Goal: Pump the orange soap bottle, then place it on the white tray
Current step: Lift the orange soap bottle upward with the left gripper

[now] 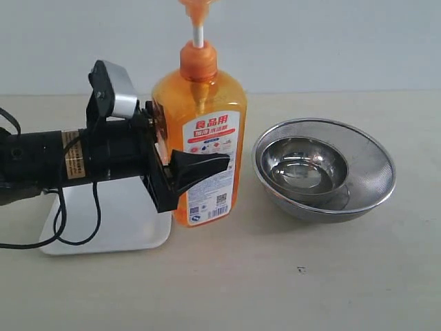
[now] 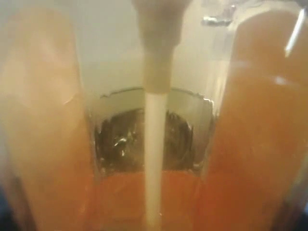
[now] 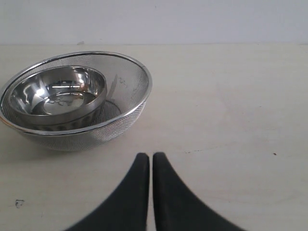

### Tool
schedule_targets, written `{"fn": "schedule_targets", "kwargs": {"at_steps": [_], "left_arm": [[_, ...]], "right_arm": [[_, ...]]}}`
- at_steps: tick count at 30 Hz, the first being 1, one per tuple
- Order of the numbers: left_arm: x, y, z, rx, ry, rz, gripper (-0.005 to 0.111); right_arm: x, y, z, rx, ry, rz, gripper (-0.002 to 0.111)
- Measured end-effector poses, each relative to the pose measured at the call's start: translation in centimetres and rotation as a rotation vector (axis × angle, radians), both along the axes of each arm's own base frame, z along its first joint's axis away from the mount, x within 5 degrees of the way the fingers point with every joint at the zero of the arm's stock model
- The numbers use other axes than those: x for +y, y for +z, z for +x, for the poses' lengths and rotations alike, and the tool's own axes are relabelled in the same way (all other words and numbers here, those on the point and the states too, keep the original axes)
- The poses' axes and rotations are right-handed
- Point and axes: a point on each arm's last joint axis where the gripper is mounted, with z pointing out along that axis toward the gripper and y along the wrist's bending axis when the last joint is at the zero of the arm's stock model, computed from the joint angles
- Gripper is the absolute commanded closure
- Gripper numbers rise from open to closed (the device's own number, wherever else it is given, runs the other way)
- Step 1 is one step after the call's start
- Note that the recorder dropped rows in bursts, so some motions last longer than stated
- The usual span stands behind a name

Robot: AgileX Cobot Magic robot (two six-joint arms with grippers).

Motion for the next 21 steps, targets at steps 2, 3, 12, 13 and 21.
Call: {"fn": "schedule_targets", "kwargs": {"at_steps": [2, 3, 12, 13, 21], "left_arm": [[-0.2, 0.1, 0.0, 0.013, 0.011, -0.014, 0.102], [-0.4, 0.1, 0.0, 0.020, 0.019, -0.021, 0.102], [-2.7, -0.5, -0.7, 0.046, 0.195, 0.046, 0.102], [-2.8, -0.3, -0.6, 0.048, 0.235, 0.031, 0.102], [-2.2, 0.6, -0.9, 0.078, 0.563, -0.054, 0.102]], "right_arm": [[0.0, 0.0, 0.0, 0.000, 0.000, 0.000, 0.108], [0.0, 0.0, 0.0, 0.000, 0.000, 0.000, 0.108], [0.0, 0.0, 0.0, 0.000, 0.000, 0.000, 0.108], [0.0, 0.0, 0.0, 0.000, 0.000, 0.000, 0.108], [0.0, 0.0, 0.0, 0.000, 0.000, 0.000, 0.108]]}}
